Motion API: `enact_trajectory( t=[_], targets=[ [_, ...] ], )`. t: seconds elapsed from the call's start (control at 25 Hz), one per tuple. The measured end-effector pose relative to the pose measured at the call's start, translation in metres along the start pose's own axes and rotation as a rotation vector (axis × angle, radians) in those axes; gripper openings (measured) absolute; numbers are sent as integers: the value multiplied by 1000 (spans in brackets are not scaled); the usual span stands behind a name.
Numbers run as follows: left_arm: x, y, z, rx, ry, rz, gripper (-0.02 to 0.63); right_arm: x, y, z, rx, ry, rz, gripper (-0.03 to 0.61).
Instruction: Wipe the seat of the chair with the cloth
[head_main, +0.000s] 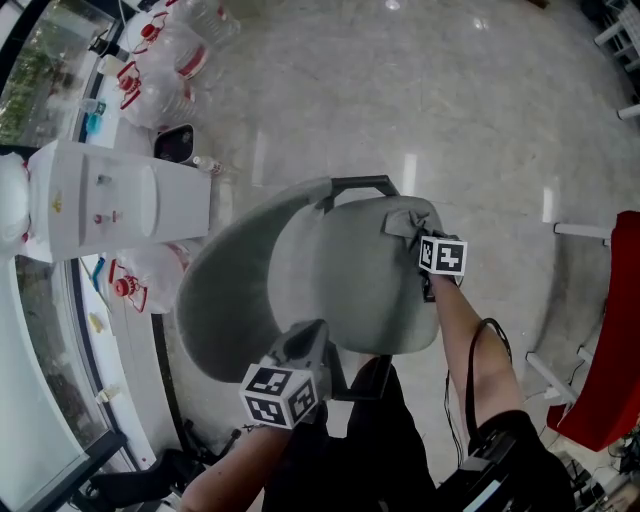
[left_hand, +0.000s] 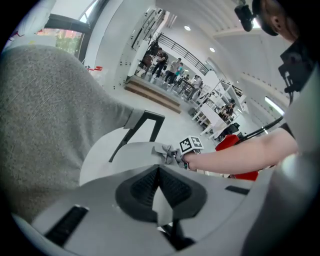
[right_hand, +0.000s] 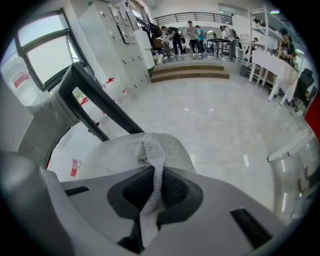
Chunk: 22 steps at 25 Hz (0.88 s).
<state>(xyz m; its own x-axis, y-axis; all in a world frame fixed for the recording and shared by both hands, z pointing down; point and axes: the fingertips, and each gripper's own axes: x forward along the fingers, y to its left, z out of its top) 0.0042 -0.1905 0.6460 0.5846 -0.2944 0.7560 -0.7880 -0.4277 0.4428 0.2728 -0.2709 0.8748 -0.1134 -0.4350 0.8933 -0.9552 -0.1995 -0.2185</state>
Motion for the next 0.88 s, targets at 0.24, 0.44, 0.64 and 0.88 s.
enact_trajectory(
  t=[0.24,0.44,0.64,0.88],
  targets=[
    [-2,-14,5,40,7,-18,6,-20,-40,-7,31,0,-82,31],
    [-7,-22,6,71,5,-34,6,-43,-55,-5,57,-37,-116,31],
    [-26,-31,9,100,-17,-60,6,-80,-43,-3,46,-107,-115,31],
    [-64,-32,12,111,-73,-126,6,-146,8,4,3,-231,-88,31]
  ],
)
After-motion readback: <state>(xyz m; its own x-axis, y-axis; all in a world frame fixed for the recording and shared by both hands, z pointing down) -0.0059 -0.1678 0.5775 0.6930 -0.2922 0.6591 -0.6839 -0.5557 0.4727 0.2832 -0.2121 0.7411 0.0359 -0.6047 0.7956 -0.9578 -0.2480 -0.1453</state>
